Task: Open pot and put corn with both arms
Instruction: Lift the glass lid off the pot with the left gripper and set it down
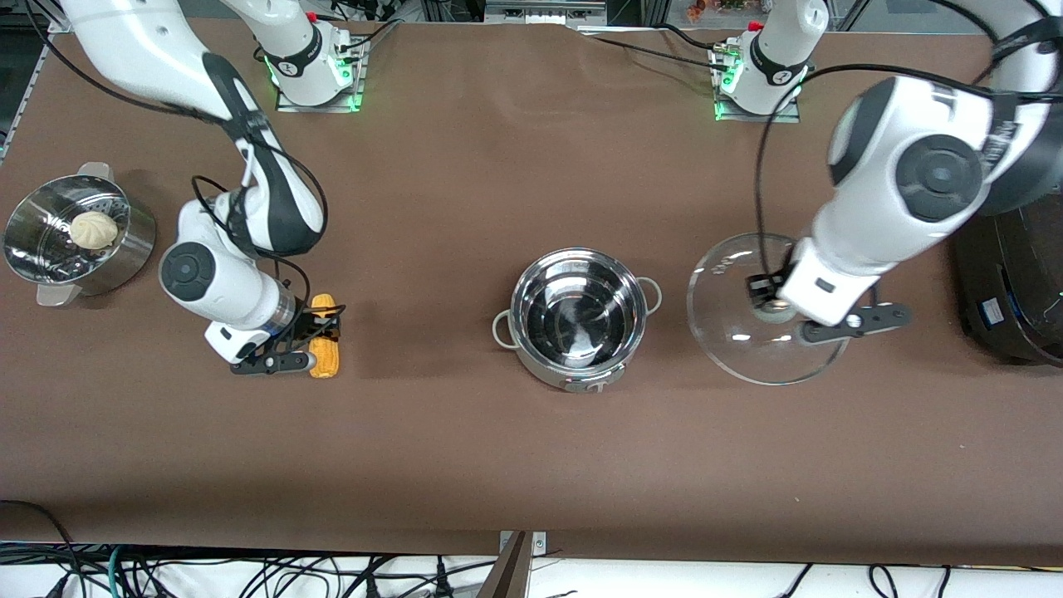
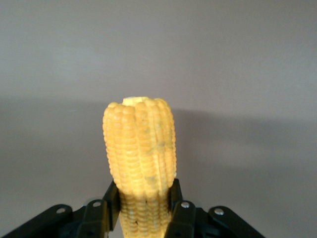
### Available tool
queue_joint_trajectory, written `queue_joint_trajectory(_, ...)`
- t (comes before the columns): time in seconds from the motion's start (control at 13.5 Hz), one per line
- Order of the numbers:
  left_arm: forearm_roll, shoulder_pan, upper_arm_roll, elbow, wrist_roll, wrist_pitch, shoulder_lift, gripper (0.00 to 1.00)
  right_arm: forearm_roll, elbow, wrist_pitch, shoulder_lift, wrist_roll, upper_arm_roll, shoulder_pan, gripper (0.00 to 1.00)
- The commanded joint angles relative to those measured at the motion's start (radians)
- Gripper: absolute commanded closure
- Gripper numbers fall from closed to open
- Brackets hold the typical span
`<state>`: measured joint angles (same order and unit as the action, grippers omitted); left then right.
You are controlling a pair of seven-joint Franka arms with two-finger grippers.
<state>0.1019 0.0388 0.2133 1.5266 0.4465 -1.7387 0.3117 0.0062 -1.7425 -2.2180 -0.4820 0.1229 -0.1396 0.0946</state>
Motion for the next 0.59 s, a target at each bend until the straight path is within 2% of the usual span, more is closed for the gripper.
queue_joint_trajectory(0.0, -0.034, -0.019, -0.079, 0.151, -0.176, -0.102, -0.071, 1.0, 0.037, 0.189, 0.266, 0.048, 0.111, -0.07, 0.001, 0.57)
queue_joint_trajectory(0.07, -0.063, -0.023, -0.124, 0.197, -0.262, -0.163, -0.075, 1.0, 0.049, 0.274, 0.341, 0.045, 0.163, -0.099, 0.002, 0.56)
queue_joint_trajectory(0.22, -0.137, -0.023, -0.205, 0.275, -0.401, -0.275, -0.072, 1.0, 0.07, 0.36, 0.374, 0.042, 0.254, -0.167, 0.017, 0.56)
queue_joint_trajectory(0.37, -0.145, -0.033, -0.23, 0.36, -0.475, -0.393, -0.069, 1.0, 0.087, 0.414, 0.341, 0.033, 0.392, -0.231, 0.046, 0.57)
queue_joint_trajectory(0.52, -0.146, -0.033, -0.236, 0.42, -0.496, -0.487, -0.04, 1.0, 0.084, 0.506, 0.305, -0.003, 0.472, -0.244, 0.124, 0.57)
